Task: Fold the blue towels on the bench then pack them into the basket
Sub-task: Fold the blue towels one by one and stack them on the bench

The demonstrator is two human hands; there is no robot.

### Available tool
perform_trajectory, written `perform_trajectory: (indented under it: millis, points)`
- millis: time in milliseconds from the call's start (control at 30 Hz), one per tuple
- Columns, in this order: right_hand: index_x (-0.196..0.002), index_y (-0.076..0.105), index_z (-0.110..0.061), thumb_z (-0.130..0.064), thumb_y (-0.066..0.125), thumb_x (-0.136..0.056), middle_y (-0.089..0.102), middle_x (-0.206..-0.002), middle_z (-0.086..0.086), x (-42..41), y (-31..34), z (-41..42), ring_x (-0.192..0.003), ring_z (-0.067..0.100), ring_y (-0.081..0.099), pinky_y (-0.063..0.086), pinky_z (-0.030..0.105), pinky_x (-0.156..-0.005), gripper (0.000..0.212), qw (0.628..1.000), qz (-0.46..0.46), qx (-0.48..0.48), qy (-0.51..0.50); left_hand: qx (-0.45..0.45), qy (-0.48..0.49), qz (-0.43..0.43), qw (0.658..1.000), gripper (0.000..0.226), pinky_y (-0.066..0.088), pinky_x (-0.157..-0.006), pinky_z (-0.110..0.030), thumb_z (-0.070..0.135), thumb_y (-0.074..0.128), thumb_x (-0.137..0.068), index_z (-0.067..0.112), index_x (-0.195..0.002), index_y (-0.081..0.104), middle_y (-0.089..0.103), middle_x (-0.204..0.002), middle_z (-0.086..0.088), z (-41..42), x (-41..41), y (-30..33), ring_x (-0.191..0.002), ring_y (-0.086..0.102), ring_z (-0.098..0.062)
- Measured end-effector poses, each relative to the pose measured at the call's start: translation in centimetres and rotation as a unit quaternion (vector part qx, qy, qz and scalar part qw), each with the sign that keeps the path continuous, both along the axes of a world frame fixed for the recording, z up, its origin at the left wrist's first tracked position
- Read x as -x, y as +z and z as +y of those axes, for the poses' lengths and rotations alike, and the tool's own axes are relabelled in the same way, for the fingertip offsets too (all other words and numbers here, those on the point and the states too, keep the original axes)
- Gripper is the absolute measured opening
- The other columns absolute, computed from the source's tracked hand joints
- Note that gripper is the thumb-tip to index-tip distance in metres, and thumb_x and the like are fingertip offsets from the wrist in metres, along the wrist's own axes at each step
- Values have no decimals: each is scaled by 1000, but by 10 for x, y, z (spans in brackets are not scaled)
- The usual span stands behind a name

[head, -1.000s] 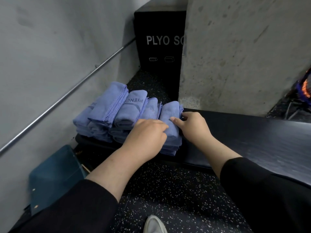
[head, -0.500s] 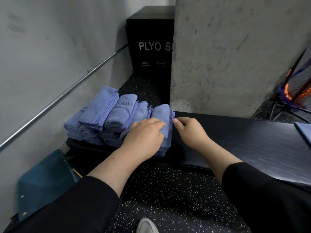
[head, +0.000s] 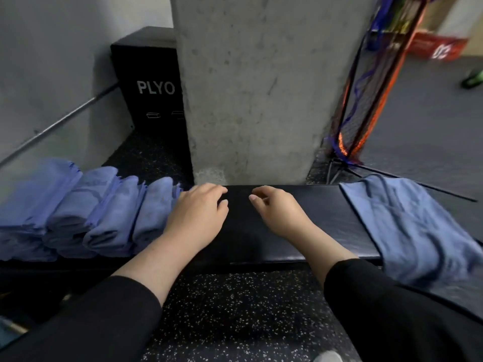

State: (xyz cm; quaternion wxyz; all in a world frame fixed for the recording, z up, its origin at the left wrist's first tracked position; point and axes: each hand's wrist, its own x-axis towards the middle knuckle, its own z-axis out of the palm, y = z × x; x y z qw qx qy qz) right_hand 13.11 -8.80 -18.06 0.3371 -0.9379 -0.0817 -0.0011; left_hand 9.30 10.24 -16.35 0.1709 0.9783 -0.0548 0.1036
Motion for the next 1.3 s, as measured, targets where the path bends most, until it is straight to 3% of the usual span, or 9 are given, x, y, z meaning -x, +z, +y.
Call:
perform_trajectory:
  millis: [133, 233, 400, 700, 867, 1100, 1233, 1300]
  points:
    - [-128, 65, -16, -38, 58, -99, 70, -122, 3, 3, -8, -90, -114, 21, 64, 49, 32, -96, 38, 996, -18, 53, -74, -6, -48, 22, 999, 39, 35, -110, -38, 34, 46, -105, 24, -142, 55, 54, -144, 7, -54, -6, -5, -134, 47, -16]
    - [-132, 63, -13, -35, 59, -99, 64, -131, 8, 12, -19, -154, -120, 27, 61, 44, 33, -100, 39, 985, -10, 109, -130, -11, -83, 30, 996, 40, 34, -113, -36, 35, 44, -106, 25, -143, 53, 52, -146, 9, -91, -10, -12, -135, 46, -13]
    - [-138, 57, -20, -36, 55, -100, 54, -143, 2, 30, -40, -245, -126, 27, 55, 45, 41, -100, 42, 962, 26, 165, -216, -22, -122, 42, 991, 42, 34, -114, -34, 37, 43, -106, 27, -146, 49, 50, -148, 11, -143, -18, -23, -137, 44, -11]
    - [-142, 42, -31, -35, 44, -98, 31, -160, -2, 42, -68, -306, -140, 27, 38, 43, 49, -100, 44, 931, 66, 229, -276, -35, -169, 86, 981, 46, 29, -116, -30, 40, 40, -106, 30, -151, 42, 42, -153, 16, -209, -30, -47, -141, 38, -6]
    - [-116, 54, -27, -42, 51, -97, 50, -128, -3, 37, -73, -315, -124, 25, 45, 42, 45, -91, 24, 910, 73, 278, -300, -35, -183, 110, 976, 48, 29, -117, -31, 41, 40, -106, 31, -153, 38, 39, -155, 17, -232, -37, -61, -143, 36, -6]
    - [-112, 63, -25, -33, 47, -99, 54, -122, 0, 25, -77, -307, -120, 28, 47, 37, 47, -92, 23, 897, 67, 284, -331, -26, -193, 124, 973, 47, 31, -115, -31, 43, 38, -106, 34, -152, 37, 37, -156, 19, -245, -42, -71, -143, 35, -6]
    - [-106, 60, -21, -38, 46, -98, 56, -114, 2, 23, -51, -290, -112, 29, 51, 37, 44, -94, 23, 919, -18, 252, -303, 10, -203, 132, 970, 47, 32, -114, -31, 45, 39, -106, 35, -151, 38, 38, -155, 19, -247, -41, -70, -142, 37, -5]
    - [-97, 56, -19, -35, 50, -98, 62, -103, 2, 24, -32, -276, -101, 27, 56, 38, 39, -85, 17, 946, -72, 153, -276, 54, -202, 146, 967, 46, 35, -112, -30, 46, 42, -105, 36, -149, 42, 43, -152, 19, -246, -41, -70, -139, 41, -6]
